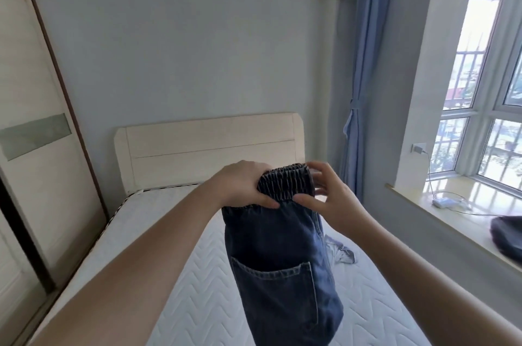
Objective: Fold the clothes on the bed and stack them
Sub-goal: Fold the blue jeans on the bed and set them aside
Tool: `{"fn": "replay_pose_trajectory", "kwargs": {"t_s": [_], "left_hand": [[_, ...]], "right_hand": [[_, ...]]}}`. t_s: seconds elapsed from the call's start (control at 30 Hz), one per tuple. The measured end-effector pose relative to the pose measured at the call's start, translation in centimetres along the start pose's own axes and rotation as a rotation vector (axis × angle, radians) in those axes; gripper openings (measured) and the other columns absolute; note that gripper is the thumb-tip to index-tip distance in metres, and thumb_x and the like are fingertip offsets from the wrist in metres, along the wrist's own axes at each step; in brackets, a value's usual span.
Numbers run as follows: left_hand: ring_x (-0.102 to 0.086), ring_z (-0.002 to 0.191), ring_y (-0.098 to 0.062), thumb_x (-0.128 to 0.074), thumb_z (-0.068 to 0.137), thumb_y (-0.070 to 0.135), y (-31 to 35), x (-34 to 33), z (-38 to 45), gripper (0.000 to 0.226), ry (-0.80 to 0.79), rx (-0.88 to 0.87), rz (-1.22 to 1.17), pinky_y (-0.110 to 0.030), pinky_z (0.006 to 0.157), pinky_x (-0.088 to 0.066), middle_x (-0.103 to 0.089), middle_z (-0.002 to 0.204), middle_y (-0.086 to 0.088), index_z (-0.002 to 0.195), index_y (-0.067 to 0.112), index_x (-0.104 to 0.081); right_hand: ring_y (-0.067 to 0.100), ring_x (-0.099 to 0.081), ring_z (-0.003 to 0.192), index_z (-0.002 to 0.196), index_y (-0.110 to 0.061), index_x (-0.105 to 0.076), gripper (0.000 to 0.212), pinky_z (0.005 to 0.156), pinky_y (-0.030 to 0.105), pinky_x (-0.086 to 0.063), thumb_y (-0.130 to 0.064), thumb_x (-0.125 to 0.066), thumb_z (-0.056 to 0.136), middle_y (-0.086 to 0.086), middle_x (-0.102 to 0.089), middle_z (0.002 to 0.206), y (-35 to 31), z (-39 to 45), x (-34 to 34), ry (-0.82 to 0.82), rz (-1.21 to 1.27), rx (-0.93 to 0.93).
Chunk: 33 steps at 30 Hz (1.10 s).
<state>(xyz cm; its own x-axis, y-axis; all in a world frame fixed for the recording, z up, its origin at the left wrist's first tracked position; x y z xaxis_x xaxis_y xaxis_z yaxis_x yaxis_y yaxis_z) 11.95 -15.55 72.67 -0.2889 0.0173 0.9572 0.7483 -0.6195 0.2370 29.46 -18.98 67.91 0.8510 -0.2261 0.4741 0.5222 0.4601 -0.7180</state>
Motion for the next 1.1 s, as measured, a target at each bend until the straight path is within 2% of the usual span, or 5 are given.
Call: {"fn": "replay_pose_trajectory", "kwargs": {"t_s": [0.17, 0.53, 0.7, 0.97, 1.1], "left_hand": [[-0.058, 0.087, -0.008, -0.077, 0.067, 0.060, -0.3, -2.8, 0.2, 0.035, 0.025, 0.047, -0.044, -0.028, 0.071, -0.045, -0.059, 0.085, 0.024, 0.087, 0.045, -0.053], [-0.054, 0.079, 0.004, -0.080, 0.064, 0.058, 3.9, -5.8, 4.3, 0.033, 0.004, 0.056, -0.022, -0.024, 0.068, -0.045, -0.058, 0.081, 0.026, 0.077, 0.047, -0.052], [-0.052, 0.079, 0.007, -0.080, 0.063, 0.059, 4.7, -7.1, 6.2, 0.034, -0.004, 0.108, -0.006, -0.023, 0.065, -0.042, -0.059, 0.082, 0.025, 0.076, 0.046, -0.052], [-0.049, 0.076, 0.015, -0.083, 0.063, 0.056, 5.5, -8.7, 7.2, 0.034, 0.011, 0.161, -0.035, -0.014, 0.062, -0.038, -0.056, 0.077, 0.032, 0.074, 0.065, -0.052], [-0.057, 0.081, 0.005, -0.083, 0.063, 0.055, 5.1, -9.0, 6.8, 0.037, 0.034, 0.229, -0.044, -0.020, 0.067, -0.044, -0.062, 0.083, 0.028, 0.092, 0.049, -0.061]], "right_hand": [[0.001, -0.061, 0.102, 0.125, -0.028, -0.051, 0.042, 0.092, 0.030, -0.052, -0.034, -0.069, 0.087, -0.010, -0.066, 0.107, 10.2, -5.3, -1.7, -0.072, 0.069, -0.264], [0.023, -0.062, 0.097, 0.116, -0.018, -0.056, 0.060, 0.077, 0.033, -0.046, -0.067, -0.028, 0.095, 0.007, -0.063, 0.115, 27.4, -18.9, -3.8, -0.325, 0.164, -1.120], [0.025, -0.067, 0.094, 0.111, -0.013, -0.061, 0.072, 0.090, 0.037, -0.049, -0.071, -0.022, 0.092, 0.012, -0.070, 0.102, 30.7, -20.8, -3.9, -0.348, 0.342, -1.210], [0.021, -0.056, 0.123, 0.131, -0.029, -0.056, 0.058, 0.105, 0.042, -0.043, -0.065, -0.028, 0.094, 0.000, -0.061, 0.133, 31.9, -21.1, -6.3, -0.141, 1.127, -1.088], [0.022, -0.052, 0.129, 0.140, -0.020, -0.048, 0.067, 0.111, 0.042, -0.034, -0.062, -0.033, 0.091, 0.006, -0.056, 0.139, 32.0, -21.8, -7.3, -0.085, 1.353, -1.043]]}}
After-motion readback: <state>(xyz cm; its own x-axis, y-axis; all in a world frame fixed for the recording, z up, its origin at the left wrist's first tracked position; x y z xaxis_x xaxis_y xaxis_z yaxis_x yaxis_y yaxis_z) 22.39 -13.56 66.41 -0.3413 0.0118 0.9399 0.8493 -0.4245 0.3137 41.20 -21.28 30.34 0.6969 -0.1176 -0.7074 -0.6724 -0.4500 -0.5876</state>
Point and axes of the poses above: each hand's wrist, its own z-axis towards the middle knuckle, its own x-axis out of the back of the hand, y = z × x, the point moved 7 cm from there along z, towards the middle knuckle
